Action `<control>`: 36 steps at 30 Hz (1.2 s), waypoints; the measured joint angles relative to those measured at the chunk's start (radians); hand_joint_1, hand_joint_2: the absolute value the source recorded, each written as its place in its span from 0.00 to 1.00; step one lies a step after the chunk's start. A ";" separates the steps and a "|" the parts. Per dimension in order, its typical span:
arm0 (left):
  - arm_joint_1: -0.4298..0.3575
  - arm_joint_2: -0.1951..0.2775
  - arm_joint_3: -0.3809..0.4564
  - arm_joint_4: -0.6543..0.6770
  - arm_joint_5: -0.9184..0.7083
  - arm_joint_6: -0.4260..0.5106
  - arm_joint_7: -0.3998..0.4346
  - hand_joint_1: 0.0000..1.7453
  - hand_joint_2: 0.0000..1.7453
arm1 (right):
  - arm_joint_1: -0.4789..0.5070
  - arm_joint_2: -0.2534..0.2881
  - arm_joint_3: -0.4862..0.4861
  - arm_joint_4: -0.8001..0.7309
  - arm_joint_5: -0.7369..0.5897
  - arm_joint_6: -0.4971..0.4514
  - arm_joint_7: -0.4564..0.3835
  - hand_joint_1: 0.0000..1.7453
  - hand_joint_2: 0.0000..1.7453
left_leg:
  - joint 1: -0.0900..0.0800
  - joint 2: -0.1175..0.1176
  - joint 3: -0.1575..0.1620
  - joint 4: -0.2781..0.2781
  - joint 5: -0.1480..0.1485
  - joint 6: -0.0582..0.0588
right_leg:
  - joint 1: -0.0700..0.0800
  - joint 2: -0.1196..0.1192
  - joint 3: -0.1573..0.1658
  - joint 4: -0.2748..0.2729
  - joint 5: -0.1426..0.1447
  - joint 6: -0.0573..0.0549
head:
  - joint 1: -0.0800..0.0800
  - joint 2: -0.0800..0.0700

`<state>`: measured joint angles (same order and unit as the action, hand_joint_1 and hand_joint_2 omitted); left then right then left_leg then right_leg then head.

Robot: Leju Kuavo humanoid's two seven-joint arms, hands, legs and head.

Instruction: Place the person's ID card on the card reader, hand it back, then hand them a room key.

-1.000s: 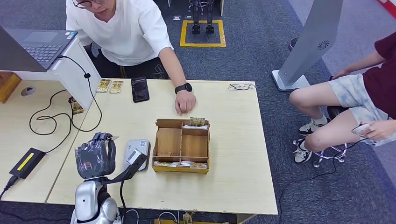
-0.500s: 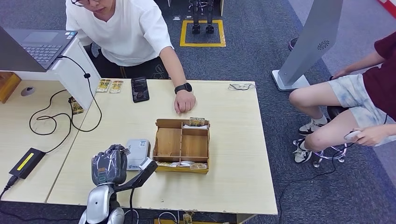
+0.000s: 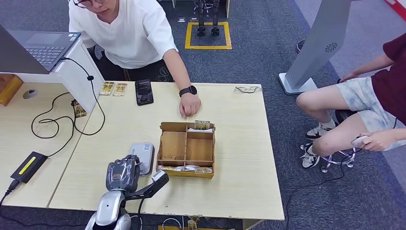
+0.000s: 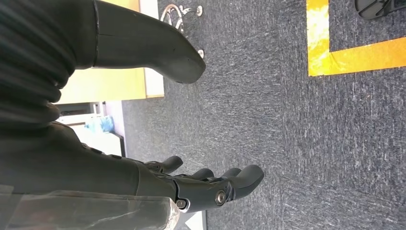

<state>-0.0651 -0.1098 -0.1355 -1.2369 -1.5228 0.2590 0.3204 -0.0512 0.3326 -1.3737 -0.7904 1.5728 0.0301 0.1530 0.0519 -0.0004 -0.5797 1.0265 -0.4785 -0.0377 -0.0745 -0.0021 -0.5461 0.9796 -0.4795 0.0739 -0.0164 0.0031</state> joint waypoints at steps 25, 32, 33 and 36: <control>-0.002 -0.030 0.037 0.010 0.002 0.119 -0.135 1.00 1.00 | 0.001 0.001 0.000 -0.009 0.000 0.001 -0.003 0.00 1.00 | 0.000 0.000 0.003 0.000 0.000 0.000 | 0.000 0.000 0.003 0.000 0.000 0.000 | 0.000 0.000; 0.026 -0.082 0.100 -0.051 0.007 0.156 -0.216 1.00 1.00 | 0.001 0.006 0.000 -0.014 0.000 0.000 -0.006 0.00 1.00 | 0.000 0.000 0.001 0.000 0.000 0.000 | 0.000 0.000 0.001 0.000 0.000 0.000 | 0.000 0.000; 0.028 -0.085 0.104 -0.056 0.007 0.156 -0.217 1.00 1.00 | 0.001 0.006 0.000 -0.015 0.000 0.000 -0.006 0.00 1.00 | 0.000 0.000 0.001 0.000 0.000 0.000 | 0.000 0.000 0.001 0.000 0.000 0.000 | 0.000 0.000; 0.032 -0.092 0.115 -0.064 0.007 0.157 -0.217 1.00 1.00 | 0.001 0.006 0.000 -0.015 0.000 0.000 -0.006 0.00 1.00 | 0.000 0.000 0.000 0.000 0.000 0.000 | 0.000 0.000 0.000 0.000 0.000 0.000 | 0.000 0.000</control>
<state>-0.0333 -0.2020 -0.0210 -1.3012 -1.5157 0.4159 0.1030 -0.0497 0.3385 -1.3733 -0.8053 1.5728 0.0301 0.1469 0.0519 -0.0006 -0.5793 1.0264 -0.4785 -0.0377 -0.0744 -0.0018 -0.5458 0.9797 -0.4796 0.0737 -0.0163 0.0031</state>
